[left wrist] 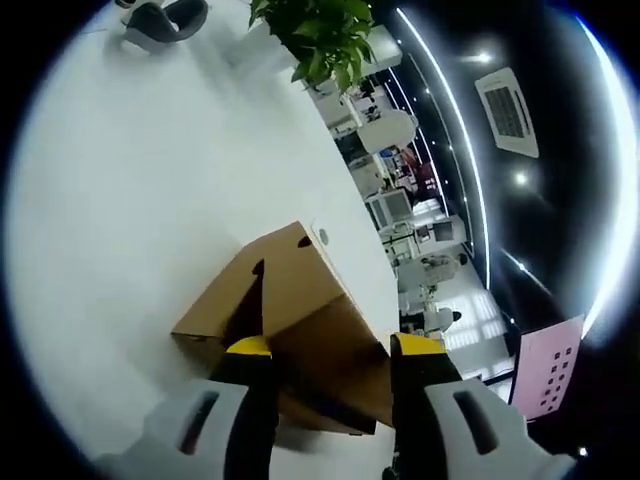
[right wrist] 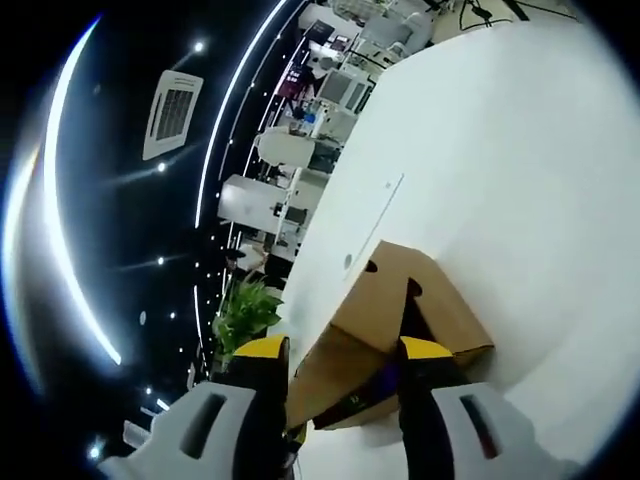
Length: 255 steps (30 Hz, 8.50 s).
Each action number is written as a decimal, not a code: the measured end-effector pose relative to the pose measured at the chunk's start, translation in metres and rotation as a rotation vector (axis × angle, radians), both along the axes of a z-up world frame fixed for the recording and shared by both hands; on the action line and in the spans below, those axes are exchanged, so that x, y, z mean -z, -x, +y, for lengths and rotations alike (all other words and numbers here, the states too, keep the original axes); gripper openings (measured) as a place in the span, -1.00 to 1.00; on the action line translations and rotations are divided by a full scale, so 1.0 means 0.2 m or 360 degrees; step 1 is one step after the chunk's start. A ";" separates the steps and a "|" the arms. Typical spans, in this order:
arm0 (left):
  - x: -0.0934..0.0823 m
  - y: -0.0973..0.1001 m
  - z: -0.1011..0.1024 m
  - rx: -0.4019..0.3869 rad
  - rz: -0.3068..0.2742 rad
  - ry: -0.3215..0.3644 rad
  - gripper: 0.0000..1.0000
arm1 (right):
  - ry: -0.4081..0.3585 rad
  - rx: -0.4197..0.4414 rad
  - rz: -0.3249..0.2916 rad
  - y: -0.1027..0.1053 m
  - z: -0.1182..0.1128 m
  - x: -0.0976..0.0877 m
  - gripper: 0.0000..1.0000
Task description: Operate the shoe box by opening the lid, removing the specified soft item, and placing it in the target area until the item is outside and the box remains undamaged.
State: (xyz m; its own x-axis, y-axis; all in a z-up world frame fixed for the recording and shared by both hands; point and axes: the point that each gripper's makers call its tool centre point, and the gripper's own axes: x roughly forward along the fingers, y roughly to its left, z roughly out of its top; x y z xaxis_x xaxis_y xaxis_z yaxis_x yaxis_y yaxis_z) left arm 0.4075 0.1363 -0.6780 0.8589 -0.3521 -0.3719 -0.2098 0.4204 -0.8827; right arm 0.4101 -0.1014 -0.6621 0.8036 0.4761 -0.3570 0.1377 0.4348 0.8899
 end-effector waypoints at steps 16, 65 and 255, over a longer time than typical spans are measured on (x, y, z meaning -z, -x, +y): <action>-0.03 -0.02 0.00 -0.0004 -0.0024 0.0077 -0.02 | 0.0078 -0.0116 -0.0123 0.00 0.06 -0.03 0.10; -0.14 -0.05 -0.02 0.0092 -0.0076 0.0204 0.10 | 0.1774 -0.0737 -0.0643 0.17 -0.15 0.09 -0.06; 0.34 0.14 -0.12 0.2682 -0.0603 -0.1904 -0.83 | 0.2010 -0.0494 -0.0568 -0.57 -0.07 -0.25 -1.00</action>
